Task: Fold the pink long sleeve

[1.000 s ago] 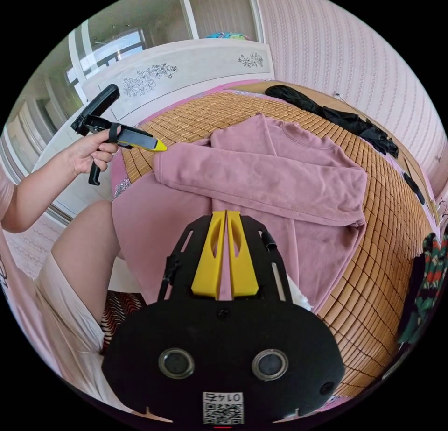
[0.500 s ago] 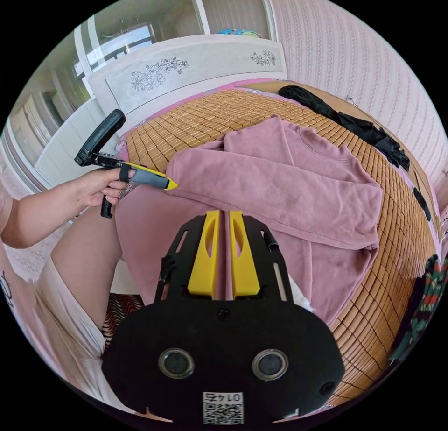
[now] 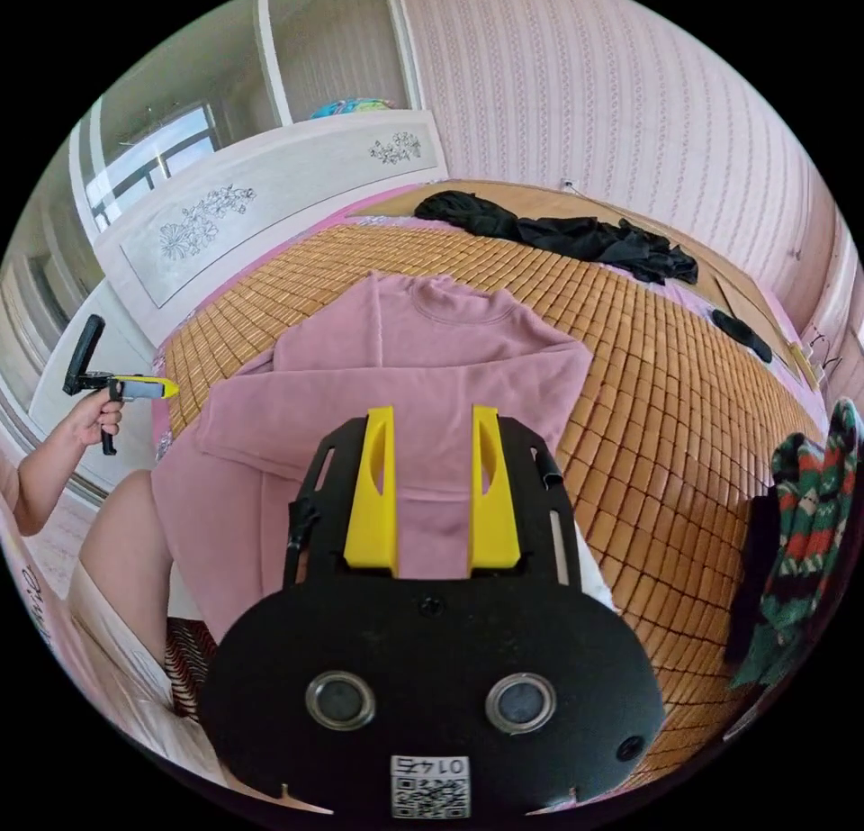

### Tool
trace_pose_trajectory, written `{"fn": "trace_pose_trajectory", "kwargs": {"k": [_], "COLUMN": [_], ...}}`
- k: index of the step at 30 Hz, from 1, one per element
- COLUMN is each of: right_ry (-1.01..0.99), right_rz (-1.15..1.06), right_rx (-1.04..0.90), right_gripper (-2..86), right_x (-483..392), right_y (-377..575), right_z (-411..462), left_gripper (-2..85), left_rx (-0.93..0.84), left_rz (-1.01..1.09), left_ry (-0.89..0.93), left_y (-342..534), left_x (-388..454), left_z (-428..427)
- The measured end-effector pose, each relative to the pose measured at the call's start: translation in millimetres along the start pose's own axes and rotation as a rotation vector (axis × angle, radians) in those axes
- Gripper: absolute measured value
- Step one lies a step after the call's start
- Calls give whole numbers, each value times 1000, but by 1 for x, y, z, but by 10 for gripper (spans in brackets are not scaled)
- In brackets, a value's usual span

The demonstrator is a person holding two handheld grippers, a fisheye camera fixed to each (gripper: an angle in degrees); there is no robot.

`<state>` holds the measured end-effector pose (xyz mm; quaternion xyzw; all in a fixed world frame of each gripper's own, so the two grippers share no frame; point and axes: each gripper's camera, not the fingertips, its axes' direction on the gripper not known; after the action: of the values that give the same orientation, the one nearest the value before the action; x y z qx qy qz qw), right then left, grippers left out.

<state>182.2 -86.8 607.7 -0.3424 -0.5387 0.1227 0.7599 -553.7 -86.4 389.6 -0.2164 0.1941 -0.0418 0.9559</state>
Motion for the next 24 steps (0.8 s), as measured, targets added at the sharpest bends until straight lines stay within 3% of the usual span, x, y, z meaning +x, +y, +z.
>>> {"fn": "trace_pose_trajectory", "kwargs": {"k": [4, 6, 9, 15, 18, 20, 24], "right_ry": [96, 72, -19, -208, -226, -273, -288], "right_rz": [133, 229, 343, 396, 364, 389, 283], "right_rx": [-71, -110, -159, -173, -73, 36, 146], "right_gripper": [136, 145, 144, 44, 29, 25, 24], "right_x": [68, 92, 117, 136, 143, 152, 133], "right_y": [-37, -49, -59, -55, -57, -59, -55], "right_z": [32, 51, 75, 82, 52, 20, -32], "left_gripper": [4, 19, 66, 78, 22, 10, 4], "left_rx": [186, 206, 126, -121, -116, -37, 164], "left_rz": [178, 166, 118, 183, 232, 290, 366], "left_ry": [60, 97, 193, 21, 11, -11, 118], "left_y": [-82, -122, -182, -240, -246, -242, -217], "left_x": [23, 31, 38, 74, 81, 91, 104], "left_z": [15, 38, 89, 167, 158, 137, 59]}}
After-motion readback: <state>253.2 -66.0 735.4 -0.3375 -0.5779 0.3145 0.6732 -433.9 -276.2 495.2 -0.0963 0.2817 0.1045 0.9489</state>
